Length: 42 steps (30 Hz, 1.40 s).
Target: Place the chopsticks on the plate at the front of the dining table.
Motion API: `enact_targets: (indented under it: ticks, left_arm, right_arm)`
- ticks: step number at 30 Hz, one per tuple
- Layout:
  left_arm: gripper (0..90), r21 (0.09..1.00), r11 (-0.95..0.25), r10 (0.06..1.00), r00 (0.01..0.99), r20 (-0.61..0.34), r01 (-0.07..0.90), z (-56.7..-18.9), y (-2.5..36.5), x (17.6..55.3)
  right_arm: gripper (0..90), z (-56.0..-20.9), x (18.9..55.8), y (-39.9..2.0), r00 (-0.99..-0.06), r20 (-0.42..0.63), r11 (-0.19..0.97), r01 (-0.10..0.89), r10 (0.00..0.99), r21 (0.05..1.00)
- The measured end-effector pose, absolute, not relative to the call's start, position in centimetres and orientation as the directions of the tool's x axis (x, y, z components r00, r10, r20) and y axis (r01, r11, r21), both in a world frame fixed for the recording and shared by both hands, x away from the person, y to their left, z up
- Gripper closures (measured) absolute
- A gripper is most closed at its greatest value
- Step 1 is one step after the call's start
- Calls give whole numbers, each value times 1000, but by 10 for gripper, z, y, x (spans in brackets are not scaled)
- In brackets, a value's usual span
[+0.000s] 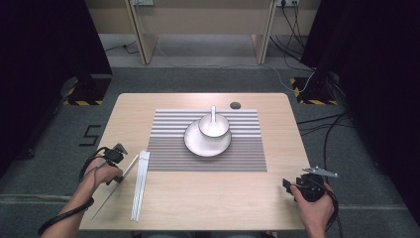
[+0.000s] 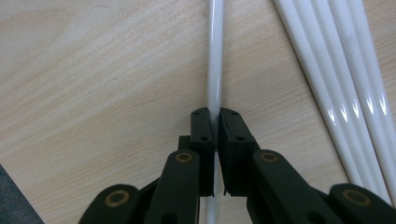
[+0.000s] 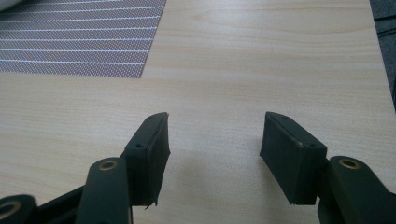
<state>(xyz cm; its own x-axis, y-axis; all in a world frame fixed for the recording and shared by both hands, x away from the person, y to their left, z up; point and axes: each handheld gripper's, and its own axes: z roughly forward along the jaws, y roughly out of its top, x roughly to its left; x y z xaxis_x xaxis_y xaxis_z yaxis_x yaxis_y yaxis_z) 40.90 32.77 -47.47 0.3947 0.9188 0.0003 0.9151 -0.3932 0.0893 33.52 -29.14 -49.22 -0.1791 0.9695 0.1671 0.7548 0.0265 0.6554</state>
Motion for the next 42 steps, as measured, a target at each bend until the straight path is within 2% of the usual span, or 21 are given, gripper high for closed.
enact_targets:
  ticks: [6,17,26,42]
  left_arm:
    - [840,99,-407,913,408,3,908,-477,329,410]
    - [780,83,-447,894,447,14,891,-478,328,412]
    - [835,51,-489,872,486,59,871,-478,318,412]
    - [845,73,-424,905,425,0,903,-478,328,411]
  right_arm:
    - [418,-492,335,-291,-180,167,28,756,969,654]
    - [417,-493,336,-290,-187,164,36,757,968,653]
    - [414,-493,335,-291,-183,166,31,756,969,654]
    - [410,-492,335,-292,-181,169,27,755,969,655]
